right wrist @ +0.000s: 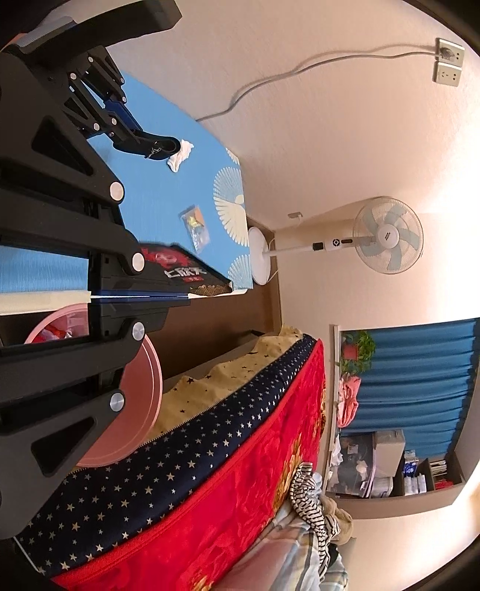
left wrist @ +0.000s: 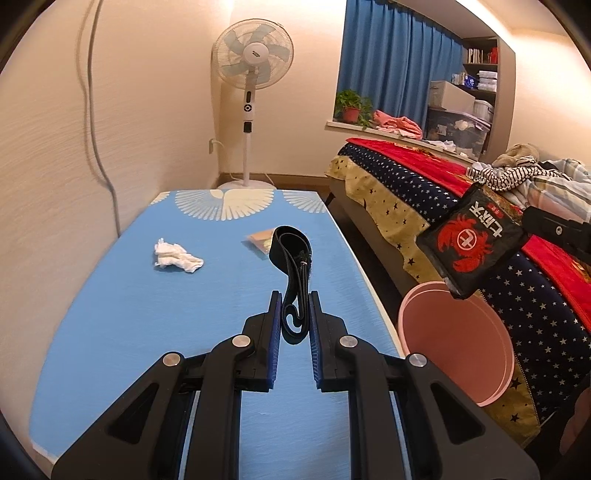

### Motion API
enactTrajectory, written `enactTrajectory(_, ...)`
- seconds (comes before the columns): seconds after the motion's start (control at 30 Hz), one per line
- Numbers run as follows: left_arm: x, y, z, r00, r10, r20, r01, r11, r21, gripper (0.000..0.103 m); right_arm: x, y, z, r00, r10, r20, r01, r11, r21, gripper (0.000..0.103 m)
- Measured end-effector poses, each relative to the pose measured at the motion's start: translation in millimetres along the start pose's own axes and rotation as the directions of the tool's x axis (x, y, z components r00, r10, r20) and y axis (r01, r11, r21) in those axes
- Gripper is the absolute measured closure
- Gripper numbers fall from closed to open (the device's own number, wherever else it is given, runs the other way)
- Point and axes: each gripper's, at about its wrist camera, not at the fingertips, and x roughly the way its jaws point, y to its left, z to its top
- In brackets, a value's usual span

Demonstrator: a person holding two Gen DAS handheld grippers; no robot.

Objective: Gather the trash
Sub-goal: 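Carry the black strap and crab-print packet over the pink bin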

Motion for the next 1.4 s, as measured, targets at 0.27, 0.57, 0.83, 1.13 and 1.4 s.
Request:
enactTrajectory(0.27,5.3,-15.6,1.1,0.999,-0.036,0.000,0.036,0.999,0.018,0.089,5.5,-11.6,-1.0,0.999,-0.037,-0.009,0.037,0.999,0.014,0.103)
enactTrajectory(0.57,13.7,-35.6,-1.4,0.997,-0.073,-0.009,0.073,0.997,0.040,0.089,9.7,-25.2,-0.1,0.997,-0.076,-0.014,0.076,0.997,0.034,0.103)
enactTrajectory(0.83,24.0,-53.3,-2.0,0.994,-0.103,-0.021,0.104,0.993,0.054,0.089,13.0,-43.4,0.8,0.992,-0.123,-0.019,0.124,0.990,0.065,0.103)
enactTrajectory(1.13,34.3,-74.3,-2.4,0.989,-0.144,-0.031,0.146,0.987,0.071,0.089,16.6,-65.6,2.0,0.982,-0.184,-0.036,0.187,0.977,0.102,0.103)
enactTrajectory(1.4,46.8,-96.3,-4.4,0.982,-0.183,-0.046,0.186,0.979,0.088,0.089,23.6,-77.3,-0.2,0.970,-0.238,-0.057,0.243,0.964,0.108,0.103)
